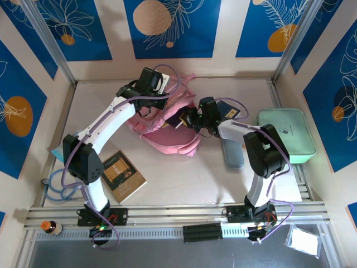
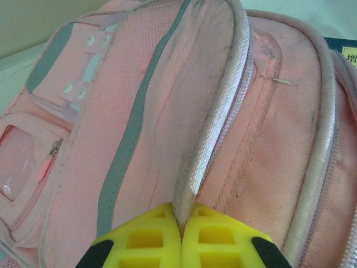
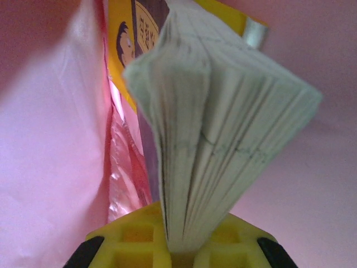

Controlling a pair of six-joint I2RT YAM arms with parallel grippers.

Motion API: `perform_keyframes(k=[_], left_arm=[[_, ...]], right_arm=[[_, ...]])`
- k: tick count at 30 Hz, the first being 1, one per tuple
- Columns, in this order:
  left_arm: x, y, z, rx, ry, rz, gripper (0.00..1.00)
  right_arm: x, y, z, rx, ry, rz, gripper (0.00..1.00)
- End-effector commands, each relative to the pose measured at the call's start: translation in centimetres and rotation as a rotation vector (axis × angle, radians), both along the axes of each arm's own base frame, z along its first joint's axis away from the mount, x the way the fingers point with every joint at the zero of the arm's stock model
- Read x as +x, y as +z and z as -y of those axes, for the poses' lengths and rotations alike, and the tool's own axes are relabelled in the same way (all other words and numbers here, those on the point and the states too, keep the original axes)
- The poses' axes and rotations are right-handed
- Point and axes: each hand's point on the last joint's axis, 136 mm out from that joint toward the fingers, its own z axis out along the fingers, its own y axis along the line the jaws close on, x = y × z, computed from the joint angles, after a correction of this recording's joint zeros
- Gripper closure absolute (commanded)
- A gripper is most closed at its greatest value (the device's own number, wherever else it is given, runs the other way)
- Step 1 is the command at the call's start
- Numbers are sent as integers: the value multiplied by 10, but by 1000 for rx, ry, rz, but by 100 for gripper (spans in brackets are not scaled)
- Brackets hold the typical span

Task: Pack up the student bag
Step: Place the book in the student bag, then close the student bag at the top-center of the table.

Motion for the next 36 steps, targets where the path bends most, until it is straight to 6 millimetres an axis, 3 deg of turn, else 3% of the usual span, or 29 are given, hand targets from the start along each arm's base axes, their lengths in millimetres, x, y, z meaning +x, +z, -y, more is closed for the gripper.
perform_keyframes(k=[1,7,10,12,14,17,20,25,30,31,36], left_arm=[[3,65,5,-149,-2,148,100],[7,61,1,-167,20,134,100],[9,55,-3,-163,30,123,100],[12,50,-7,-159,43,114,100],[14,45,-13,-153,60,107,100],[19,32,-22,-141,90,89,100],[24,16,-33,-127,127,59,100],[31,-11,-58,-76,212,23,100],[25,-31,-78,-71,262,-7,100],[22,-35,-81,-72,267,-16,97],[-5,-52,-83,-131,272,-89,48]], right_arm=[[15,-5,-19,26,-4,1,100],[44,-7,-41,81,-35,3,96],[51,-9,-55,124,-12,-27,89],[48,-12,-66,170,28,-82,81],[41,-17,-68,179,38,-117,67],[29,-17,-59,171,31,-137,48],[19,-6,-46,149,22,-123,38],[-8,8,-23,93,31,-105,38],[-38,13,8,1,20,-55,38],[-43,13,15,-29,14,-40,38],[-53,21,61,-267,-37,56,34]])
